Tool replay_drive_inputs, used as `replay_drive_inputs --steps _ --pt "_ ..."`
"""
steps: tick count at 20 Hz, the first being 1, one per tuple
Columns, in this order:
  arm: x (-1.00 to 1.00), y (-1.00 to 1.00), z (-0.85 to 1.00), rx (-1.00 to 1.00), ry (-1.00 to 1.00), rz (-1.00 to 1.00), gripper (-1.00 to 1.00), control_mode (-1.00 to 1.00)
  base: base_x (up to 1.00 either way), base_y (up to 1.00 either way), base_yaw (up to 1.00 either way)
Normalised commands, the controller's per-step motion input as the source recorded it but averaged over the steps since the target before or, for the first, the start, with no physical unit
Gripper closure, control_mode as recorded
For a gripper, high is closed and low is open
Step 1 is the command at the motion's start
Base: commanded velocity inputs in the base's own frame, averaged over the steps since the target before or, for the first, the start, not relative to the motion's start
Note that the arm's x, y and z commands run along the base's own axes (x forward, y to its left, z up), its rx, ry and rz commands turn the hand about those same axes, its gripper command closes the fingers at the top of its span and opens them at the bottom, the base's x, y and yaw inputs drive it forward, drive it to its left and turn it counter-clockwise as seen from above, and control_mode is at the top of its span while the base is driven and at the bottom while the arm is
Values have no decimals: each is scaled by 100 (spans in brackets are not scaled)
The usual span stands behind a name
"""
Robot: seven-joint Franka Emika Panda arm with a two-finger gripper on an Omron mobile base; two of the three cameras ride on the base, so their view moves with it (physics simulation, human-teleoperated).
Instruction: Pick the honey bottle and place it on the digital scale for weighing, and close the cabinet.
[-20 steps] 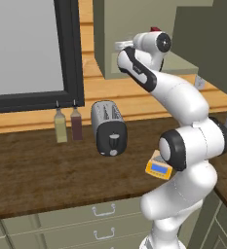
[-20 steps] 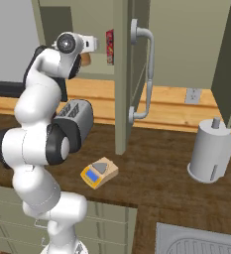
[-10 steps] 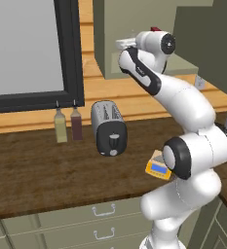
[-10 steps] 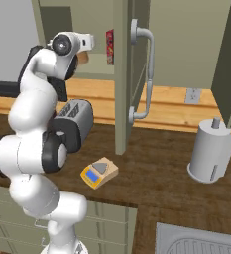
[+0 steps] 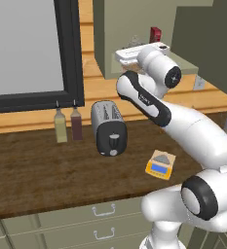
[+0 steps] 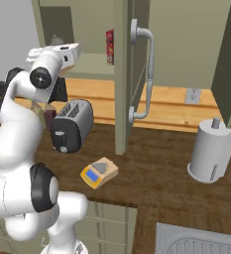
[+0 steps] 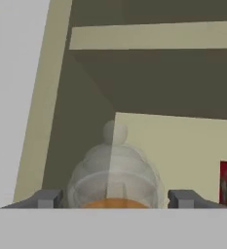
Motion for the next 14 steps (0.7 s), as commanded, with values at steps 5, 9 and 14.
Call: replay_drive_inputs --steps 5,9,14 --pt "-100 8 6 0 -2 -2 100 -100 0 0 0" --pt "-100 -15 8 0 0 -5 100 -100 0 0 0" --pt "-99 -21 1 1 7 -17 100 -100 0 0 0"
